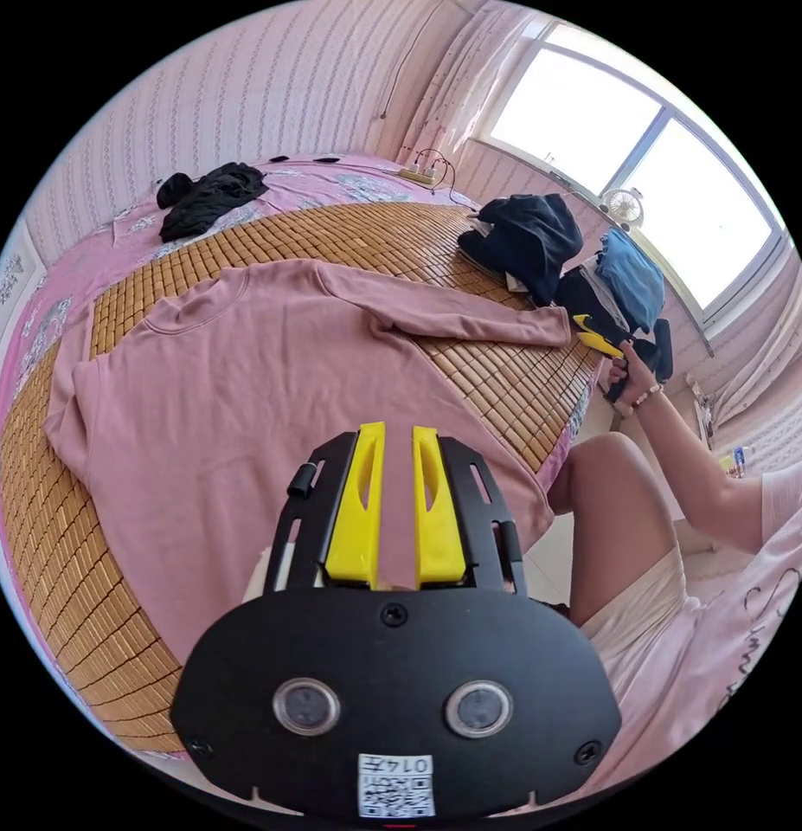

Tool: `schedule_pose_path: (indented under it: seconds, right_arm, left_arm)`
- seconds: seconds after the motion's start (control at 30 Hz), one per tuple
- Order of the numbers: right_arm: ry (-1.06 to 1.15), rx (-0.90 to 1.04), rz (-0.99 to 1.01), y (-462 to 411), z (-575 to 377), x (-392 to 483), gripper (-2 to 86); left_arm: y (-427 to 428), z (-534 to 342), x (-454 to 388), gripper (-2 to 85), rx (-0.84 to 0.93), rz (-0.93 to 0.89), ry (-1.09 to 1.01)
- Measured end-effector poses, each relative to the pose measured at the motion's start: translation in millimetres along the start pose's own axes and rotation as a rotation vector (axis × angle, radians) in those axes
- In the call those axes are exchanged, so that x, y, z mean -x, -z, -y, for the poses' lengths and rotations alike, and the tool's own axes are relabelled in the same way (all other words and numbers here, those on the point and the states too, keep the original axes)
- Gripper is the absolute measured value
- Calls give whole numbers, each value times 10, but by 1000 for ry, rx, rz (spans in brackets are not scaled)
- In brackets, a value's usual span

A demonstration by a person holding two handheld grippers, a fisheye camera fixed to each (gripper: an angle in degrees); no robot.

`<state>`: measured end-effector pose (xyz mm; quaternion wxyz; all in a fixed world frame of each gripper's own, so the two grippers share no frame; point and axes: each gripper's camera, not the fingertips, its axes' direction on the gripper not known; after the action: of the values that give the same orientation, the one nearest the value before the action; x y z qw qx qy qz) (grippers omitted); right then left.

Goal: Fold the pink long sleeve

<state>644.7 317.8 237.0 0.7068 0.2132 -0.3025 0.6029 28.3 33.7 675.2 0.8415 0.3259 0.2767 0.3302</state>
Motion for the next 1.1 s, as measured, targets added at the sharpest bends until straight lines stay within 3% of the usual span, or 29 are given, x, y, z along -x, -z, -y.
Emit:
schedule_pose_path:
  seconds: [0.17,0.27,0.43,0.57,0.67,0.77,0.9,1.1]
  right_arm:
    - [-9,103,-52,-404,295,-210,99]
    - [-23,178,137,-297,539,-377,45]
    - [-157,76,351,-17,647,-950,10]
    - [-329,-35,254,120,524,-1265,0]
    - [-209,-59,317,107,576,-1165,-3]
    - [-94,60,364,-202,703,-901,-4]
    - [85,244,84,-661,753,-396,-5]
    - [-20,56,-21,-617,657,-441,-4]
  left_arm:
    - [-627,604,-355,55,97,-21,-60]
    - [-939,1037,-553,55,104,16,-110]
    - [-1498,1663,-931,58,129,-49,-155]
    - [-1984,1951,-1333,59,178,-71,-212]
    - [-2253,1952,-1612,59,205,-67,-264]
    - [-2501,1880,-1765,56,250,-6,-279]
    - [-2518,1889,-1716,46,242,-40,-230]
    - [-2367,1929,-1957,-6,207,-71,-280]
